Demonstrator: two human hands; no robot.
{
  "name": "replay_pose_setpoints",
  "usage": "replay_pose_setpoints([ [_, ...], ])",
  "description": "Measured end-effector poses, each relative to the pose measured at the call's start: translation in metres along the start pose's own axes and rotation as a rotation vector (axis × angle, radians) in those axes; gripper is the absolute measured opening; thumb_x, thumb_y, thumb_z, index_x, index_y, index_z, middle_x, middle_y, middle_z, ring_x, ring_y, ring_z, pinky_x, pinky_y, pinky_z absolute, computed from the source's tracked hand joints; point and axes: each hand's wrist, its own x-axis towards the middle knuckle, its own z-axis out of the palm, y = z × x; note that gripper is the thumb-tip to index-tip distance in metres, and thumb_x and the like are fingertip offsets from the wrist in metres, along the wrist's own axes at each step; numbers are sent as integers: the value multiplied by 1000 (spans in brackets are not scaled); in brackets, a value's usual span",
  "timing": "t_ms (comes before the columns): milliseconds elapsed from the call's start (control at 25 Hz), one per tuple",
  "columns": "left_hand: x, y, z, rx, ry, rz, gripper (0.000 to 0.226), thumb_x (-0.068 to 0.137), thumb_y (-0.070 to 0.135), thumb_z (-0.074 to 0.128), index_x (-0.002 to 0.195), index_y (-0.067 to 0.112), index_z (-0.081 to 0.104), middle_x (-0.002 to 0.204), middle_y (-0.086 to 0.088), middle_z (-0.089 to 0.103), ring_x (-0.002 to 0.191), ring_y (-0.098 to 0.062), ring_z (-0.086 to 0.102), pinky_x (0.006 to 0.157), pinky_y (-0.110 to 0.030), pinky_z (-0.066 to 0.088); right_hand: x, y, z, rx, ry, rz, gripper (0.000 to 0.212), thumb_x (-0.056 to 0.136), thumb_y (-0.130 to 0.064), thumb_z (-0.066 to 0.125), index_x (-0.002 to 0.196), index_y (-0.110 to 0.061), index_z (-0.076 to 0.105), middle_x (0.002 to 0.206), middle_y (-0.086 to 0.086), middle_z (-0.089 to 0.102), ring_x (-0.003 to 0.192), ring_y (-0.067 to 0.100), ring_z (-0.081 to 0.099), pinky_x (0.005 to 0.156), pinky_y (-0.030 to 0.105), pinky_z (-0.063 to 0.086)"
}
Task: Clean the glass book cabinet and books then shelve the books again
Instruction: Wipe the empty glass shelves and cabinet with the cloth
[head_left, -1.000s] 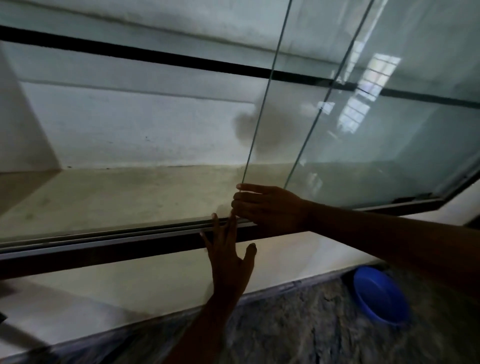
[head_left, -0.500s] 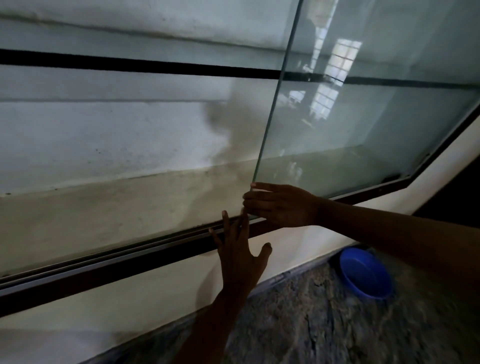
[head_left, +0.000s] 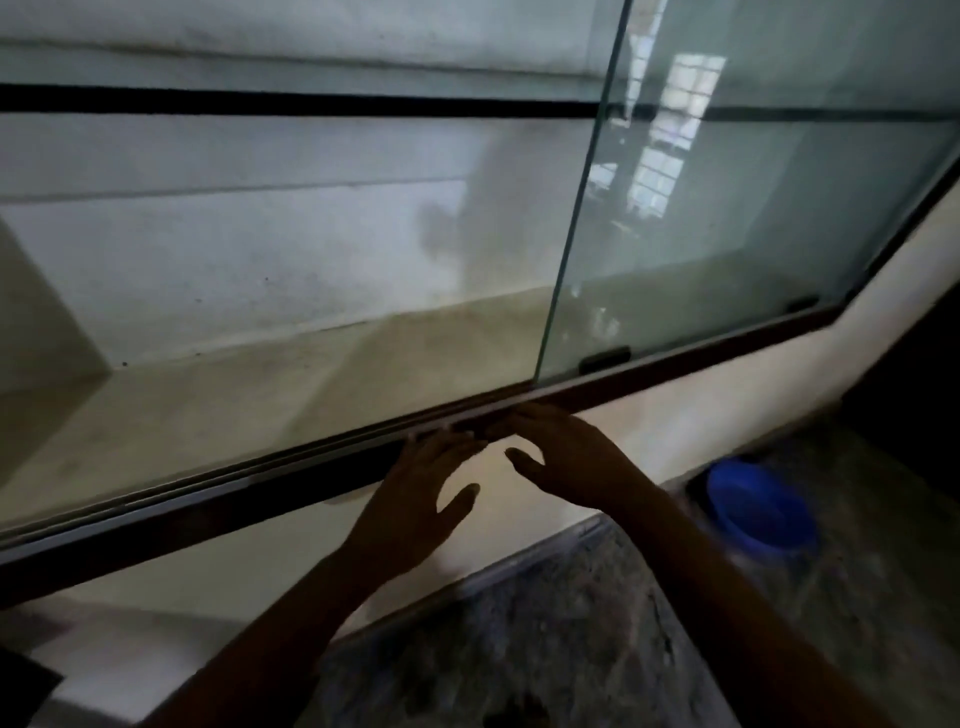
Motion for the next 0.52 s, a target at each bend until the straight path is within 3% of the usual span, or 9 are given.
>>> replay_pose_setpoints([
  [80, -33, -9, -5, -58, -332, 4, 79, 73, 82, 15, 137, 39, 29, 136, 24, 27, 132, 6, 17, 114, -18, 4, -45, -34, 26, 240, 37, 316, 27, 90, -20, 59, 117, -18, 62, 112, 2, 62, 93, 9, 58, 79, 13, 44],
  [160, -59, -10, 6, -309, -577, -43, 62, 79, 73, 40, 132, 40, 34, 135, 21, 38, 129, 3, 31, 111, -16, 21, -100, -76, 45, 344, 107, 656, 28, 90, -18, 60, 118, -17, 61, 112, 1, 61, 89, 5, 56, 75, 1, 38],
  [240, -78, 4, 33, -477, -729, -106, 55, 84, 42, 59, 133, 23, 43, 136, 6, 47, 130, -10, 41, 105, -17, 30, -160, -115, 56, 399, 86, 944, 30, 90, -15, 59, 120, -14, 60, 116, 3, 60, 94, 9, 56, 75, -1, 35],
  [280, -84, 11, 51, -422, -807, -74, 56, 87, 34, 60, 136, 13, 42, 139, 0, 45, 131, -15, 41, 104, -17, 29, -186, -130, 59, 419, 76, 1044, 31, 90, -12, 59, 121, -12, 60, 117, 7, 60, 96, 13, 58, 73, 0, 34],
  [440, -126, 62, 125, -349, -1086, 100, 63, 88, 39, 53, 135, 0, 42, 142, -15, 43, 132, -23, 42, 101, -15, 26, -298, -191, 58, 404, 168, 1510, 28, 92, -12, 54, 119, -14, 61, 113, 2, 60, 97, 14, 59, 63, 9, 35],
  [520, -156, 83, 151, -382, -1176, 69, 58, 87, 23, 62, 133, -5, 42, 138, -18, 46, 127, -25, 46, 102, -22, 30, -338, -223, 67, 333, 210, 1669, 26, 93, -11, 51, 117, -11, 63, 108, -7, 57, 94, 8, 52, 62, 9, 32],
])
